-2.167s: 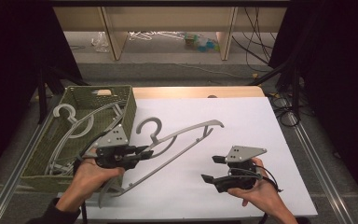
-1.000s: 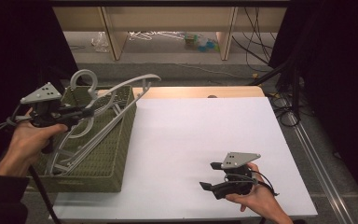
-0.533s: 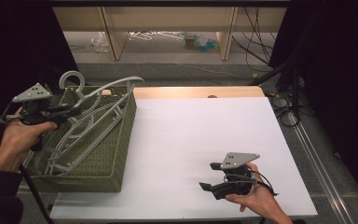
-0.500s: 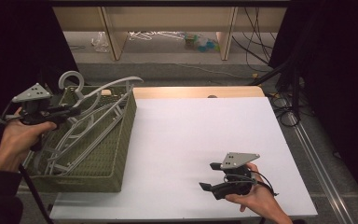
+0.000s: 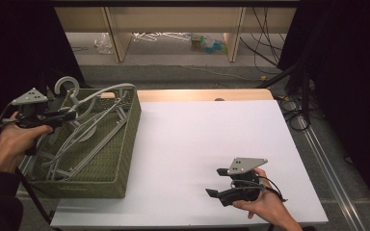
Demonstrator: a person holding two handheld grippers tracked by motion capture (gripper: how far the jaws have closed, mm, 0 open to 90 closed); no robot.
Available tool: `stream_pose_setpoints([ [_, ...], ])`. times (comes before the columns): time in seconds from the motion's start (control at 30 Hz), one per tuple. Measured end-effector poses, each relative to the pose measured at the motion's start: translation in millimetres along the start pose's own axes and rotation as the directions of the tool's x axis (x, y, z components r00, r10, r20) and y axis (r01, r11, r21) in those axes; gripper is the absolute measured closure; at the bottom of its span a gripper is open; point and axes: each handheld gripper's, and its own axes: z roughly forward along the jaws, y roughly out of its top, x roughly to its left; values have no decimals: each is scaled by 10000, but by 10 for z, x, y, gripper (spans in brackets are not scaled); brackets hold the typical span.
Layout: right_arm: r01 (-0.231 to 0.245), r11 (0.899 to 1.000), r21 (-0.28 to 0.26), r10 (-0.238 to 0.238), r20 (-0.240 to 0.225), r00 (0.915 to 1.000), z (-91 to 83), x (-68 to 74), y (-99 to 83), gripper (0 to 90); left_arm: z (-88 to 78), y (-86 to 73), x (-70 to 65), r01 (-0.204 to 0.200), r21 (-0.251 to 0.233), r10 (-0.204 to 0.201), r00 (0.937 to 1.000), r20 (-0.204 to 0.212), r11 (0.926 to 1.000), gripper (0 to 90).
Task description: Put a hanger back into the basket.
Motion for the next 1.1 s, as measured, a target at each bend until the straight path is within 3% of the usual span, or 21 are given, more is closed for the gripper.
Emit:
stream_pose_setpoints([
  [0.17,4,10000,9,-4,0,10000,-2,0,-1,246,13,-62,90,95,285,-87,9995,-301,9995,789],
  [0.3,12,10000,9,-12,-4,10000,-1,-1,2,246,65,-126,118,252,351,-245,9995,-195,9991,789],
  [0.37,24,10000,17,-24,0,10000,1,-1,3,245,91,-131,114,115,588,-100,9996,-267,9982,789],
  [0.6,42,10000,10,-42,17,10000,8,2,1,246,212,-119,93,-232,774,228,9997,60,9967,789],
  [0.7,54,10000,24,-54,5,10000,5,5,2,246,209,-142,119,-70,694,69,10000,9,9976,789],
  [0.8,51,10000,33,-51,-10,10000,9,4,2,246,242,-201,158,-207,638,206,9998,31,9977,789],
  [1.1,62,10000,40,-62,-13,10000,7,2,5,247,295,-416,244,204,658,-221,9994,257,9976,788],
])
